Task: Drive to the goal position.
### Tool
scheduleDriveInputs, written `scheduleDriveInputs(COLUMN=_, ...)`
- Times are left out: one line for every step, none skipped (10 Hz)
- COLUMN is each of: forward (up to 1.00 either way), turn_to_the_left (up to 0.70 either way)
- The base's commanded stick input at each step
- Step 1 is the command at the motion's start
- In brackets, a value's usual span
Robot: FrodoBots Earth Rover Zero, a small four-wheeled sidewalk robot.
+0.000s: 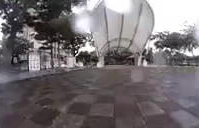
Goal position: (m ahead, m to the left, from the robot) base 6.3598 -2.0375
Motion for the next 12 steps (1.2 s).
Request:
scheduleDriveInputs(forward=0.87, turn_to_the_left=0.00)
scheduleDriveInputs(forward=0.87, turn_to_the_left=0.00)
scheduleDriveInputs(forward=0.87, turn_to_the_left=-0.01)
scheduleDriveInputs(forward=0.87, turn_to_the_left=-0.03)
scheduleDriveInputs(forward=0.87, turn_to_the_left=-0.05)
scheduleDriveInputs(forward=0.87, turn_to_the_left=-0.05)
scheduleDriveInputs(forward=0.87, turn_to_the_left=-0.02)
scheduleDriveInputs(forward=0.87, turn_to_the_left=0.00)
scheduleDriveInputs(forward=0.87, turn_to_the_left=0.00)
scheduleDriveInputs(forward=0.87, turn_to_the_left=0.00)
scheduleDriveInputs(forward=0.87, turn_to_the_left=0.00)
scheduleDriveInputs(forward=0.87, turn_to_the_left=0.00)
